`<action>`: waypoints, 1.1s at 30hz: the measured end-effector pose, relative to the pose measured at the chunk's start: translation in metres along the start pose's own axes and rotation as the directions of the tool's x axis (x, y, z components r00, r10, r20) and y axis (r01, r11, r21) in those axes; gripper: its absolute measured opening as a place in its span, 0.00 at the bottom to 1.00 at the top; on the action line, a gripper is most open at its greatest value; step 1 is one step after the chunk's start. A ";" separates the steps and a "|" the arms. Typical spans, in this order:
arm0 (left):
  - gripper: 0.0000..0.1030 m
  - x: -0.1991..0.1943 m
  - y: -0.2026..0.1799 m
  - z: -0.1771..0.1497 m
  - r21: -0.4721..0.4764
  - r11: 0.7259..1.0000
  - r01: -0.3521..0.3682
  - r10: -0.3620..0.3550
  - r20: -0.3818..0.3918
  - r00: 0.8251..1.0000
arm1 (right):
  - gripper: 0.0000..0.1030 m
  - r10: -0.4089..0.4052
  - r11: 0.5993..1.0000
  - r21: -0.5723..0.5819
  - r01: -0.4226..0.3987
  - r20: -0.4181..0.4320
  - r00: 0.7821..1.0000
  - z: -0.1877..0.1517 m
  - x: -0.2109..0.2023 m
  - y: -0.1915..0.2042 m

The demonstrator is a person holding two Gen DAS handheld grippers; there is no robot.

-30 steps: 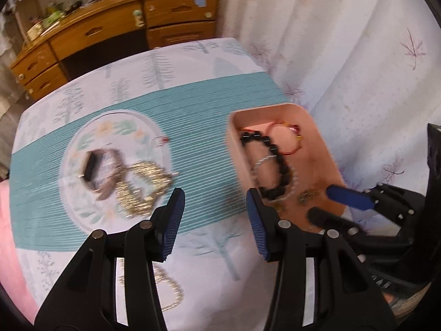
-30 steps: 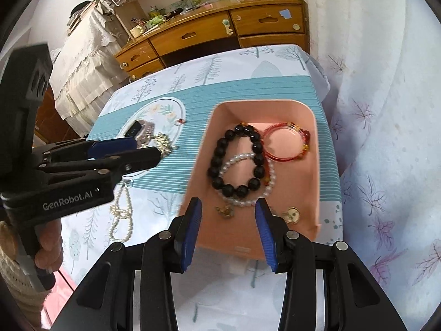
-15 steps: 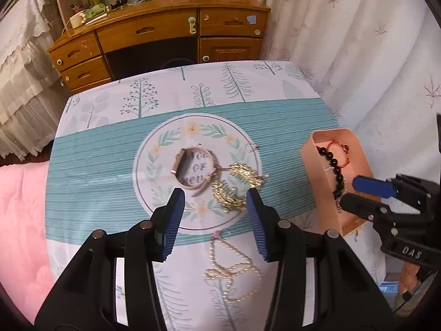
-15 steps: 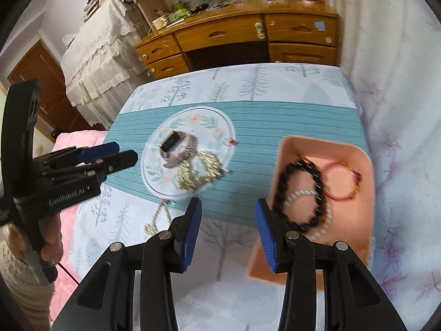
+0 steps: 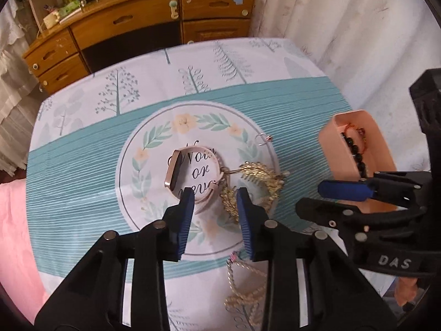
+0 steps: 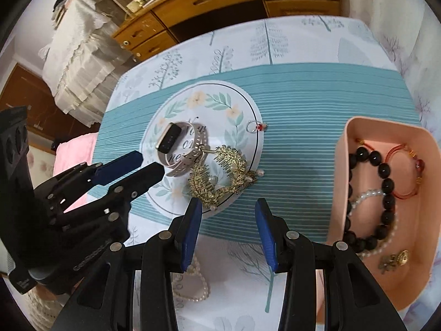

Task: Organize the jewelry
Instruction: 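Move both tools back to the mat and close the left tool on the watch strap, then grasp the gold leaf hair comb with the right tool while the left tool holds the watch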

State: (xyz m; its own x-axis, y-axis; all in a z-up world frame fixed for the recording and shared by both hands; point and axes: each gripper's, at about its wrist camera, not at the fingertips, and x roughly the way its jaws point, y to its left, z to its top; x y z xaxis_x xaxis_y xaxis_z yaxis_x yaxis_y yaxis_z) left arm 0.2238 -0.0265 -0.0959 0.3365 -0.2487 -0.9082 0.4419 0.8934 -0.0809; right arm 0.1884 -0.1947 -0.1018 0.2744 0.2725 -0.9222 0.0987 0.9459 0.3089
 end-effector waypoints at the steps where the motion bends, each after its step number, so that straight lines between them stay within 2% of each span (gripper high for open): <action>1: 0.24 0.005 0.001 0.000 -0.004 1.000 -0.002 0.002 -0.005 1.000 | 0.40 -0.005 1.000 0.010 0.005 -0.006 1.000 0.001 0.004 -0.001; 6: 0.16 0.031 0.007 0.001 -0.018 1.000 0.016 -0.016 -0.037 0.999 | 0.39 -0.012 0.999 0.038 0.013 -0.028 1.000 0.003 0.019 -0.008; 14: 0.13 0.049 0.006 0.007 -0.008 1.000 0.025 -0.025 -0.049 0.998 | 0.39 -0.012 0.999 0.036 0.014 -0.039 0.999 0.006 0.029 -0.004; 19: 0.12 0.055 0.012 0.012 -0.039 0.999 0.026 -0.028 -0.049 0.998 | 0.39 -0.007 0.999 0.038 0.009 -0.041 0.999 0.007 0.035 0.001; 25: 0.07 0.060 0.030 0.013 -0.141 0.990 0.011 -0.018 -0.050 0.999 | 0.39 0.004 0.999 0.032 -0.002 -0.052 0.999 0.008 0.044 0.010; 33: 0.07 0.053 0.071 0.004 -0.305 0.952 -0.009 -0.010 -0.061 0.998 | 0.38 0.020 0.999 0.047 -0.017 -0.072 0.997 0.010 0.062 0.023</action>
State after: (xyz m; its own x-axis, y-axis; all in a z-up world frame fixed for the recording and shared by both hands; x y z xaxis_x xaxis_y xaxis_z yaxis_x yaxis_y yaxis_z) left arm 0.2762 0.0219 -0.1485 0.2808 -0.2344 -0.9307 0.1641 0.9672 -0.1941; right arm 0.2171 -0.1579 -0.1497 0.2067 0.3037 -0.9301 0.1392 0.9318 0.3352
